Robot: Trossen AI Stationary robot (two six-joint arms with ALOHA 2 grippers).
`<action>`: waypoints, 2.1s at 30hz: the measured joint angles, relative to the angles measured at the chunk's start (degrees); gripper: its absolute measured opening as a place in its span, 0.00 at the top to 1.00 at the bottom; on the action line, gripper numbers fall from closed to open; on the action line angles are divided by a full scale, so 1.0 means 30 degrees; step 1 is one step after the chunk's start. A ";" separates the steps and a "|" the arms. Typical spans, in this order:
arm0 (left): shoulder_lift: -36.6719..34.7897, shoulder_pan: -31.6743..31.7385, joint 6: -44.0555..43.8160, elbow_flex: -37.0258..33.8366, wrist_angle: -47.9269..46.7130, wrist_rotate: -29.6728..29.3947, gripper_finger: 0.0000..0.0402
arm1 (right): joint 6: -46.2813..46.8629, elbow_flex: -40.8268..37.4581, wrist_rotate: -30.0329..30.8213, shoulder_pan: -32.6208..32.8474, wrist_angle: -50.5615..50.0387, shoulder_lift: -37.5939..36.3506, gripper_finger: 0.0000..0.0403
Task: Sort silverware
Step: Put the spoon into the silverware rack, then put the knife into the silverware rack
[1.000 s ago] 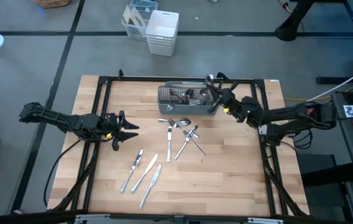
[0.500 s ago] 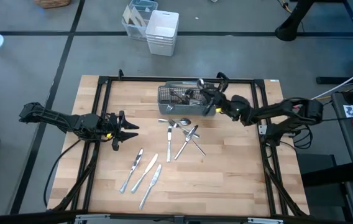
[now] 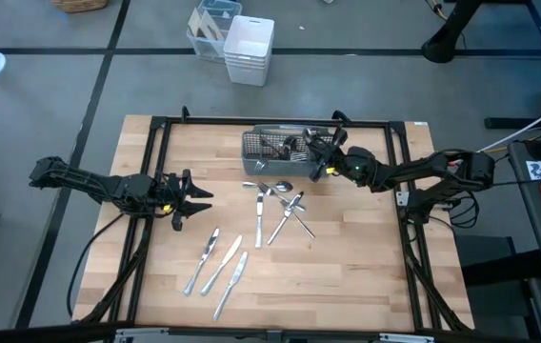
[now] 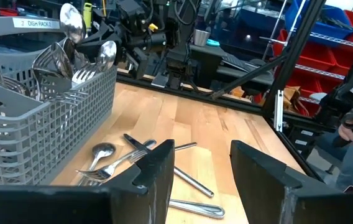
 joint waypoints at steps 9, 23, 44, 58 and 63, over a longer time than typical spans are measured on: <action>0.0000 -0.0006 -0.0464 0.0000 0.0015 0.0002 0.63 | -0.0057 0.0000 -0.0291 0.0000 -0.1083 -0.0007 0.94; 0.0000 0.0000 -0.1602 0.0000 0.0122 0.0007 0.63 | -0.0062 0.0029 -0.0251 0.0015 -0.1769 -0.0556 0.73; 0.3688 -0.0061 -0.3729 0.4031 0.0746 0.0502 0.63 | -0.0077 0.0016 0.0238 0.0015 -0.3611 -0.5590 0.71; 1.0165 -0.0526 -2.0380 0.8891 -0.8249 0.8353 0.63 | 0.2153 0.0015 -0.5582 0.0015 -0.3627 -0.8995 0.71; 1.2409 -0.2392 -2.5132 0.8867 -1.0124 0.9715 0.63 | 0.3152 0.0015 -0.8687 0.0015 -0.3657 -0.9282 0.71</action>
